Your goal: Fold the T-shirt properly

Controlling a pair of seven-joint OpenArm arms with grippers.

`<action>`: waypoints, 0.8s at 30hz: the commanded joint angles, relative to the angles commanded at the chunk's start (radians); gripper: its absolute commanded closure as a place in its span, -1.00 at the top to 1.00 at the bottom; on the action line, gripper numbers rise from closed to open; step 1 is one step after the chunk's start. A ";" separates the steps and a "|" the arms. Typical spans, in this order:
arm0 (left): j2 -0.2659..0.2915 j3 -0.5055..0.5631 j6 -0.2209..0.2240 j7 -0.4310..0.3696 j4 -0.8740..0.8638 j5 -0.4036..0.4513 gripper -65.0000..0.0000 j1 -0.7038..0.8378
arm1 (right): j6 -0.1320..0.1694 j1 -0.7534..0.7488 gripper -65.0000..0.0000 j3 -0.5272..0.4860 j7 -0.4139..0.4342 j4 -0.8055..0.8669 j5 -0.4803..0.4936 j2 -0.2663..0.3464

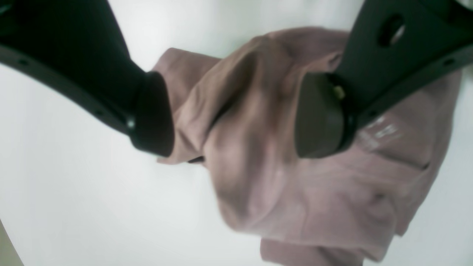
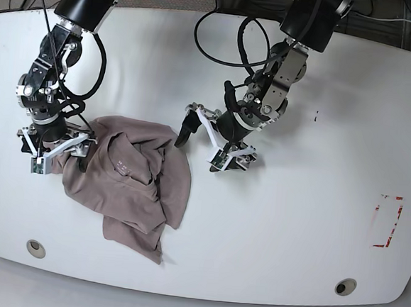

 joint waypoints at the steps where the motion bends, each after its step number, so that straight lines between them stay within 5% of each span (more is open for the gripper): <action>1: 0.002 0.000 0.000 0.002 -0.001 0.001 0.74 -0.003 | 0.003 -0.004 0.55 -0.004 0.000 0.008 0.001 -0.002; 10: 0.042 0.012 0.005 0.019 -0.005 0.006 0.75 -0.032 | 0.014 -0.022 0.54 -0.043 -0.004 0.047 -0.010 -0.017; 18: 0.076 0.018 0.001 0.023 -0.016 0.005 0.73 -0.076 | -0.001 -0.006 0.37 -0.234 -0.005 0.011 -0.021 -0.018; 24: 0.076 -0.021 0.001 0.018 -0.008 0.004 0.73 -0.078 | -0.005 -0.033 0.34 -0.287 -0.006 0.013 -0.028 -0.034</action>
